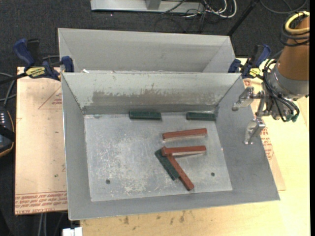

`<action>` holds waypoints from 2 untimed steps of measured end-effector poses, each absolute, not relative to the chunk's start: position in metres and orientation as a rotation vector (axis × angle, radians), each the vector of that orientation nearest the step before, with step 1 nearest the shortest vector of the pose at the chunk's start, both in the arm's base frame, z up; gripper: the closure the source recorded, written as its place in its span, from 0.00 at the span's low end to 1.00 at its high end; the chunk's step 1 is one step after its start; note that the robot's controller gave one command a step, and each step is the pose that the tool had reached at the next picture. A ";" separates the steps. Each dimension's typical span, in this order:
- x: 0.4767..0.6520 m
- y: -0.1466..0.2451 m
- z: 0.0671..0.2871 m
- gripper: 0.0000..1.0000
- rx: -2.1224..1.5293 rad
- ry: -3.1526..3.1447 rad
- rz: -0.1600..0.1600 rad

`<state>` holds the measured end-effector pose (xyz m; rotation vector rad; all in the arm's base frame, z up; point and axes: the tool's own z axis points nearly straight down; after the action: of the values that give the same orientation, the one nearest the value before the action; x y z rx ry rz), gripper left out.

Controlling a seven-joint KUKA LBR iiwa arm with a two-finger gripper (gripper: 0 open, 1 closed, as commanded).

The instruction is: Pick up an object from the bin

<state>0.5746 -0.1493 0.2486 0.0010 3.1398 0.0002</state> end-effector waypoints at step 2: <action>0.615 -0.113 0.078 1.00 0.092 3.127 -0.001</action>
Offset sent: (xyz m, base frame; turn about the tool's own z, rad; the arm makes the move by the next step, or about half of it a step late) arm 0.0366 0.0365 -0.1739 0.0593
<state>0.6151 -0.1125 0.0785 0.0919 3.1269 -0.0014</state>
